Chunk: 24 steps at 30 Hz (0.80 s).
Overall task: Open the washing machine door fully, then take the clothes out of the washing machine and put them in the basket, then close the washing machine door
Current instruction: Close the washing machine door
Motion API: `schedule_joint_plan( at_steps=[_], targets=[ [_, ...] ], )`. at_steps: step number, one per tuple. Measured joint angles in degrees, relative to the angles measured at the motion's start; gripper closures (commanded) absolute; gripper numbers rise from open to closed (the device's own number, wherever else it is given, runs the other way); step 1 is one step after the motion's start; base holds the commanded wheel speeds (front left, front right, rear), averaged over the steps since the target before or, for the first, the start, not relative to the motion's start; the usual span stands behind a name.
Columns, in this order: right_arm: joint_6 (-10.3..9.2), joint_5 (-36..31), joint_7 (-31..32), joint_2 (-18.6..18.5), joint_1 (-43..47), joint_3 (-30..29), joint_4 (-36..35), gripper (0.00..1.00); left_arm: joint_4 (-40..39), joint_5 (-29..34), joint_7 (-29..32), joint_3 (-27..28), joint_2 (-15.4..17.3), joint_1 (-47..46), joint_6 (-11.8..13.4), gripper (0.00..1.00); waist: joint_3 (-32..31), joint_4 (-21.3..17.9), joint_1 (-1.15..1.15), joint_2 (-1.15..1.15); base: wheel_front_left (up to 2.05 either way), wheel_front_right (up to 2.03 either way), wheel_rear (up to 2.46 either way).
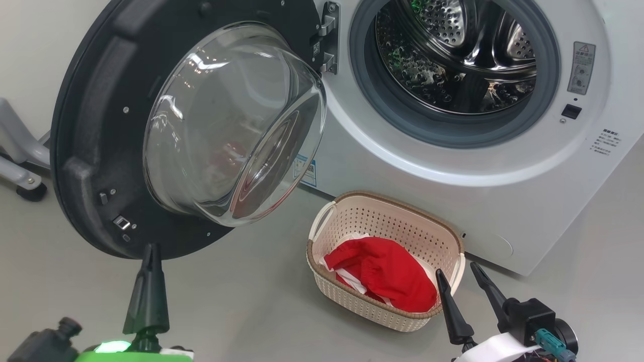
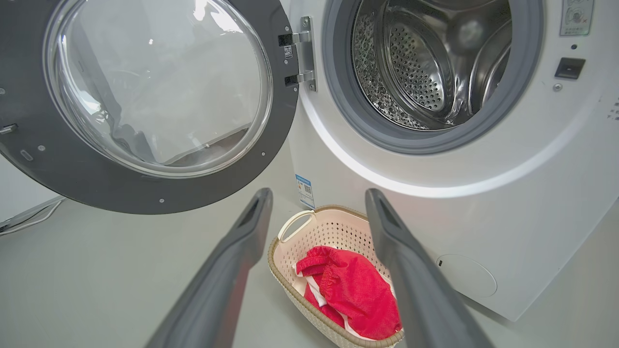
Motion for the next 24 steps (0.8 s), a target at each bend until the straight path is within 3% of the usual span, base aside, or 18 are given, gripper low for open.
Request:
schedule_joint_plan(
  at_steps=[3, 9, 18, 24],
  targets=[
    [0.0, 0.0, 0.0, 0.01, -0.03, 0.01, 0.01, 0.0, -3.13, -11.89, -1.6, -0.35, 0.02, -0.18, -0.59, 1.0, -0.02, 0.04, 0.0, 0.0, 0.0, 0.0, 0.0],
    [0.0, 0.0, 0.0, 0.01, -0.08, -0.01, 0.0, 0.0, -7.89, -27.67, -3.01, 3.28, -0.01, -0.87, -2.66, 1.0, 0.0, 0.14, 0.0, 0.0, 0.0, 0.0, 0.0],
    [-0.02, -0.01, 0.0, 0.0, -0.41, -0.19, -0.13, 0.0, -11.61, -31.09, -3.46, 16.51, 0.11, -4.74, -3.2, 1.0, 0.74, 0.44, 0.0, 0.0, 0.0, 0.0, 0.0],
    [-0.02, -0.01, 0.0, 0.01, -0.84, -0.26, -0.26, 0.0, -8.59, -36.38, -3.38, 26.68, 4.25, -7.46, -1.27, 1.0, 1.18, 0.57, 0.0, 0.0, 0.0, 0.0, 0.0]
  ],
)
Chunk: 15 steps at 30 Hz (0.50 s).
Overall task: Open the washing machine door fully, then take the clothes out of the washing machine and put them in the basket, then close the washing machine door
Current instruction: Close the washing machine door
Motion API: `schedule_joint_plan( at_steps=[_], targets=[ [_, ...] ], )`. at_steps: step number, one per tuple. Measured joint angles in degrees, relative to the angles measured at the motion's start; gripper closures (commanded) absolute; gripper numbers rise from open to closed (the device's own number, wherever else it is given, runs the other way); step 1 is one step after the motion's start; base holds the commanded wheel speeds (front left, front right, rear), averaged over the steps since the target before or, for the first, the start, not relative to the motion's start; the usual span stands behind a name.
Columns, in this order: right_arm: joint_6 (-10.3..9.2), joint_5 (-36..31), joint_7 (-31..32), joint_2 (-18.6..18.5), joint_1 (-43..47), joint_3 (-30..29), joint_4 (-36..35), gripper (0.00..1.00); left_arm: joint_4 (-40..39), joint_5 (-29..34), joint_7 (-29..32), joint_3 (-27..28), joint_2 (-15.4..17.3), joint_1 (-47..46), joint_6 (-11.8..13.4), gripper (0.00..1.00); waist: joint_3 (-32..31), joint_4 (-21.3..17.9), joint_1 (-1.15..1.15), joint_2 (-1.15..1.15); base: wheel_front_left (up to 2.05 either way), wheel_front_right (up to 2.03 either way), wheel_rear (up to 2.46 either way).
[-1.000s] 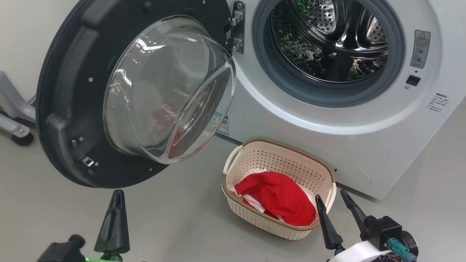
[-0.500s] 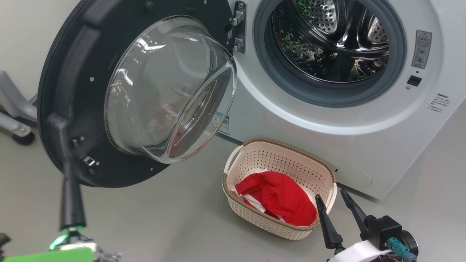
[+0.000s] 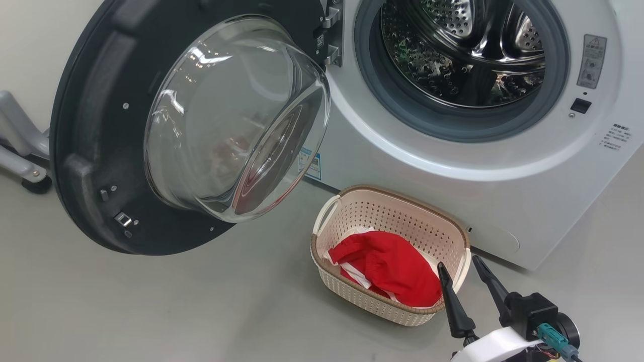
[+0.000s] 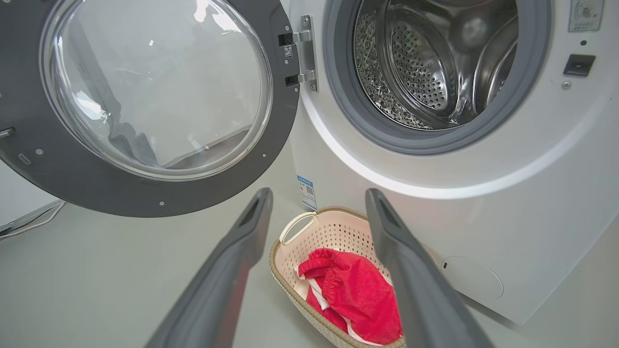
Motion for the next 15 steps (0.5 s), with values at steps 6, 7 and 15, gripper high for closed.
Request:
schedule_joint_plan(
  at_steps=[6, 7, 15],
  targets=[
    [0.0, -0.46, 0.0, -0.31, -0.2, -0.18, -0.04, 0.0, 7.95, -4.48, 3.35, 5.49, 5.82, -3.92, 3.14, 1.0, 0.93, 0.03, 0.0, 0.0, 0.0, 0.0, 0.0],
    [0.0, -0.51, 0.0, -0.47, -0.24, -0.2, -0.13, 0.0, 10.96, -6.72, 4.85, 6.68, 7.3, -5.08, 4.22, 1.0, 1.25, 0.0, 0.0, 0.0, 0.0, 0.0, 0.0],
    [0.07, -0.94, 0.0, -1.02, -0.9, 0.05, -0.15, 0.0, 21.67, -11.03, 11.02, 7.15, 12.57, -8.64, 6.86, 1.0, 2.22, -0.76, 0.0, 0.0, 0.0, 0.0, 0.0]
  ],
)
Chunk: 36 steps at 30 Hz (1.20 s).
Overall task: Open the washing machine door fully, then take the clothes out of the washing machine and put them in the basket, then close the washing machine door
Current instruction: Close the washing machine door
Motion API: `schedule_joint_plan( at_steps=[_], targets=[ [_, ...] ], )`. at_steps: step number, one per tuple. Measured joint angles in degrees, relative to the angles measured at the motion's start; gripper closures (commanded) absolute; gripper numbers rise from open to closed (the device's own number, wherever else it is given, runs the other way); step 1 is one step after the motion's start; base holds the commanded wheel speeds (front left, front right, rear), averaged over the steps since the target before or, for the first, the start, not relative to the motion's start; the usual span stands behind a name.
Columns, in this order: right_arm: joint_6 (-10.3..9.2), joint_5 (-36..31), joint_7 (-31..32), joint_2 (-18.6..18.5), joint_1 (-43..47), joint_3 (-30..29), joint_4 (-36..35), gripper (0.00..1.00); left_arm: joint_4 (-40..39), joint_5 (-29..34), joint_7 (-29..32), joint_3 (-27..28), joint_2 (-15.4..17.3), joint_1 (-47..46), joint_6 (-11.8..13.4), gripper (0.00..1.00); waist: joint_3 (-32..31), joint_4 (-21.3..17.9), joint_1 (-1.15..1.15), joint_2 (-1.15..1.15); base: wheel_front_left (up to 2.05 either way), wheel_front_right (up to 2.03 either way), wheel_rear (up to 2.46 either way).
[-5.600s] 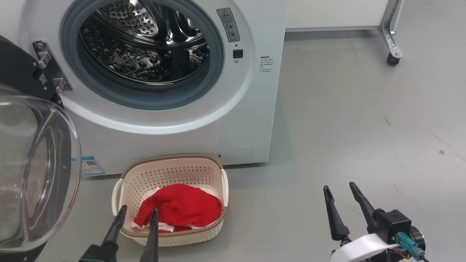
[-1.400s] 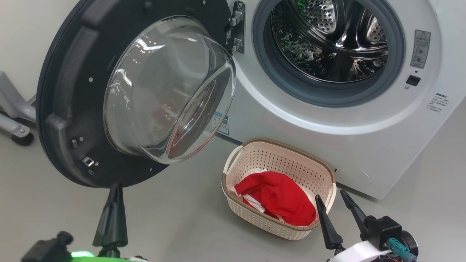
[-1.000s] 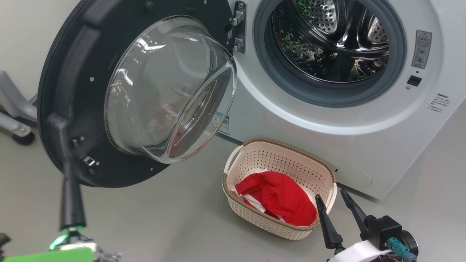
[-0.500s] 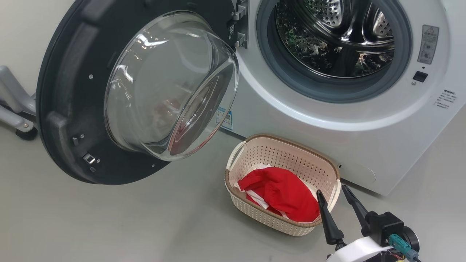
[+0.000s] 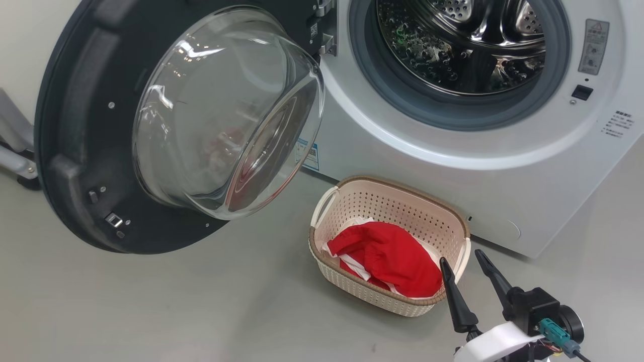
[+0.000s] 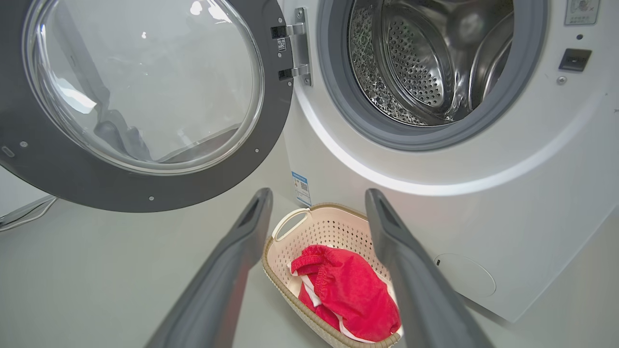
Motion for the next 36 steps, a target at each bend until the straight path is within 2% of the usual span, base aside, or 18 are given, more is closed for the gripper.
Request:
schedule_joint_plan(
  at_steps=[9, 16, 26, 36],
  targets=[
    [0.25, -0.18, 0.49, -0.47, -1.15, 0.19, -0.07, 0.0, 6.98, -3.72, 8.8, -3.85, 3.32, -2.32, 0.69, 1.0, 1.34, -2.05, 0.0, 0.0, 0.0, 0.0, 0.0],
    [0.31, -0.43, 0.51, -0.98, -1.81, 0.15, -0.23, 0.0, 10.51, -4.19, 12.88, -6.45, 4.77, -4.39, 0.73, 1.0, 2.52, -3.86, 0.0, 0.0, 0.0, 0.0, 0.0],
    [0.47, -0.43, 0.51, -1.58, -2.64, -0.11, -0.47, 0.0, 13.34, -4.39, 17.18, -9.95, 5.03, -6.78, 0.64, 1.0, 3.94, -5.67, 0.0, 0.0, 0.0, 0.0, 0.0],
    [0.47, -0.42, 0.51, -1.87, -2.94, -0.63, -0.73, 0.0, 15.94, -4.43, 20.29, -12.17, 5.15, -9.44, -1.27, 1.0, 4.94, -6.17, 0.0, 0.0, 0.0, 0.0, 0.0]
  ],
)
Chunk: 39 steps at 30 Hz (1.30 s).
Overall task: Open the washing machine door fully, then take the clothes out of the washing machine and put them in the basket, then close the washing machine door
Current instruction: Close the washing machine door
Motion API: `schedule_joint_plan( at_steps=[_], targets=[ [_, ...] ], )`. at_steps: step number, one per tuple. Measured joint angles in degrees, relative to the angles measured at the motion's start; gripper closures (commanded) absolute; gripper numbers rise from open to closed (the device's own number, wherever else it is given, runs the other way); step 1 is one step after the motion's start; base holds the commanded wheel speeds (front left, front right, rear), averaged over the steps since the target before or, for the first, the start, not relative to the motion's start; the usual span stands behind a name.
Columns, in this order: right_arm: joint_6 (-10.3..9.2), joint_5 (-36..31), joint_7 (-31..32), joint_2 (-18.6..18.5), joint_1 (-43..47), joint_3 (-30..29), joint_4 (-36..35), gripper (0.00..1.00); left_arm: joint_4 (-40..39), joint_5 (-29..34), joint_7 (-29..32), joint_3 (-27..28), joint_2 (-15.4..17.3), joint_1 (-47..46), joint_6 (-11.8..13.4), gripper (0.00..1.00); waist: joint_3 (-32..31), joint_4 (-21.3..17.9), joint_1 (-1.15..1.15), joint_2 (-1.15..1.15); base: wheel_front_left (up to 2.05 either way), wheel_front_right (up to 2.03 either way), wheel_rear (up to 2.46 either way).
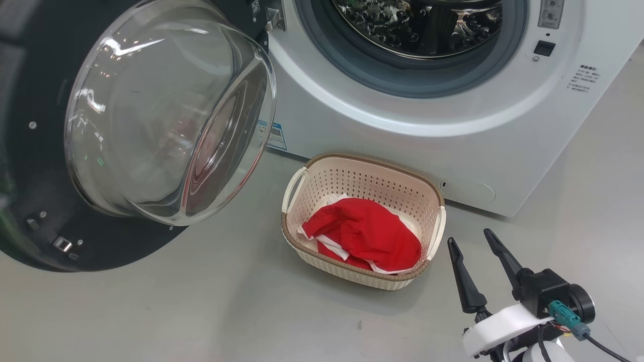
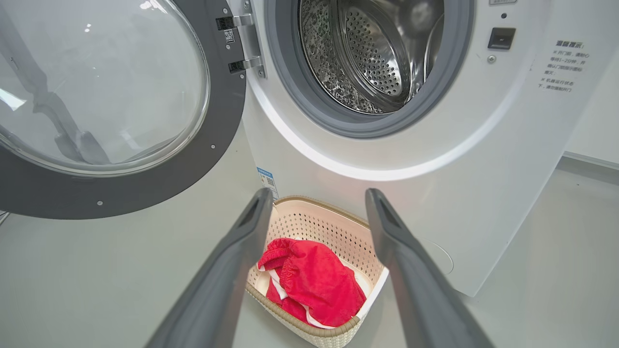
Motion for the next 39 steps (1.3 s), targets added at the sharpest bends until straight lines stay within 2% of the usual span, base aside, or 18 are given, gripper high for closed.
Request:
schedule_joint_plan(
  at_steps=[17, 26, 39],
  targets=[
    [0.0, 0.0, 0.0, -0.24, -0.04, -0.16, 0.03, 0.0, 2.8, -5.22, 7.24, -1.12, 0.2, -0.67, -3.86, 1.0, 0.07, 0.18, 0.0, 0.0, 0.0, 0.0, 0.0],
    [0.0, 0.01, 0.0, -0.24, -0.13, -0.16, 0.13, 0.0, 2.79, -7.9, 13.44, -3.03, 0.12, -0.49, -6.5, 1.0, -0.46, 0.13, 0.0, 0.0, 0.0, 0.0, 0.0],
    [-0.01, 0.03, -0.01, -0.18, -0.14, -0.16, 0.21, 0.0, 0.32, -12.28, 22.25, -5.75, -0.4, 1.25, -8.26, 1.0, -1.09, -0.29, 0.0, 0.0, 0.0, 0.0, 0.0]
  ],
)
